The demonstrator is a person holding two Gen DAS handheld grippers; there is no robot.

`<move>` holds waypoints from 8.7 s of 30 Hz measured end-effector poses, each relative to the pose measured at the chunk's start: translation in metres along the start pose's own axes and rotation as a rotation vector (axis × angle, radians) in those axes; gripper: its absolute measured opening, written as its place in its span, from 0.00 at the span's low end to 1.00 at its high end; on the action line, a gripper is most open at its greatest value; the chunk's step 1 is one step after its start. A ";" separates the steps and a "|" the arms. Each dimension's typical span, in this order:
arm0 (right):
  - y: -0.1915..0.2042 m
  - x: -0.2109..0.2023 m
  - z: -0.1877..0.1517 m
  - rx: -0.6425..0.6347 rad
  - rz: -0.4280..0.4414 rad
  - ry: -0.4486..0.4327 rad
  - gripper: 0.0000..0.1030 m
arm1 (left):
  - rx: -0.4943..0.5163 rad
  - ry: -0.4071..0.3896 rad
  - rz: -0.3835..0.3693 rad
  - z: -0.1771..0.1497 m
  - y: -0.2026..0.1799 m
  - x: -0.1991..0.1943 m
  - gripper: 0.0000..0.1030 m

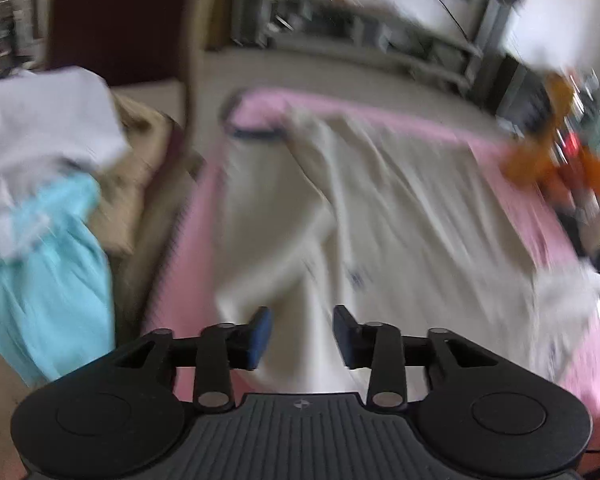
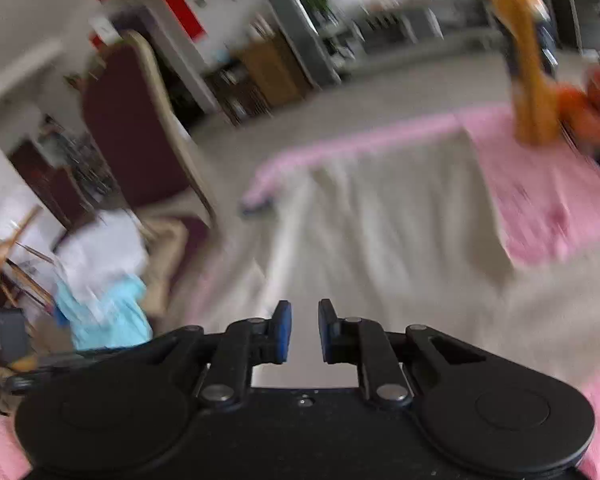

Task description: Fold clothes

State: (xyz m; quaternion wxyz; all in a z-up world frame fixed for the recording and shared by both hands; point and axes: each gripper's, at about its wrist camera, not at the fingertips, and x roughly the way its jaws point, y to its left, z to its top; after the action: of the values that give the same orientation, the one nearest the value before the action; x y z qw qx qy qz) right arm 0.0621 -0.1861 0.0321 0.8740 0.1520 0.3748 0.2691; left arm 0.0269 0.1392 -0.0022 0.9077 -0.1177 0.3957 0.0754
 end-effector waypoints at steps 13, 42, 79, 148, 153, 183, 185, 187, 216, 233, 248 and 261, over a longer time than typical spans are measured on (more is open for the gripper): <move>0.025 0.083 0.036 0.130 -0.029 -0.205 0.35 | -0.211 -0.003 -0.030 0.125 0.066 0.162 0.29; 0.024 0.103 0.028 0.187 -0.268 -0.035 0.44 | -0.016 -0.235 -0.030 0.160 0.055 0.134 0.03; 0.012 -0.034 -0.026 0.255 -0.030 0.031 0.67 | 0.029 -0.165 0.151 0.014 0.087 -0.089 0.29; -0.136 0.107 0.121 0.229 -0.274 -0.113 0.32 | 0.155 0.030 0.185 0.165 -0.051 0.163 0.40; -0.175 0.183 0.159 0.216 -0.343 -0.091 0.34 | 0.084 0.064 0.141 0.214 -0.043 0.244 0.40; -0.198 0.295 0.171 -0.079 -0.657 -0.083 0.31 | 0.331 -0.052 0.383 0.201 -0.067 0.331 0.25; -0.185 0.260 0.172 -0.063 -0.633 -0.101 0.31 | 0.277 -0.003 0.354 0.203 -0.058 0.303 0.25; -0.174 0.225 0.172 -0.030 -0.592 -0.106 0.33 | 0.232 0.037 0.323 0.202 -0.049 0.271 0.25; -0.238 0.164 0.035 0.539 -0.169 0.026 0.00 | 0.051 0.071 0.284 0.056 -0.034 0.200 0.16; -0.223 0.182 0.070 0.424 -0.158 -0.091 0.10 | 0.159 -0.104 0.142 0.101 -0.072 0.208 0.16; -0.255 0.239 0.086 0.503 -0.020 -0.081 0.00 | 0.027 -0.070 0.193 0.121 -0.034 0.270 0.12; -0.249 0.150 0.086 0.623 -0.258 -0.212 0.11 | 0.002 -0.033 0.363 0.127 -0.036 0.186 0.13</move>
State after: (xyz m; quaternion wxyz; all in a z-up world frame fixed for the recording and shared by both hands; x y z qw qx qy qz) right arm 0.3006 -0.3053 -0.1132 0.8464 0.3899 0.3625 0.0118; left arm 0.2496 0.1470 -0.0501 0.8857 -0.0419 0.3954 0.2396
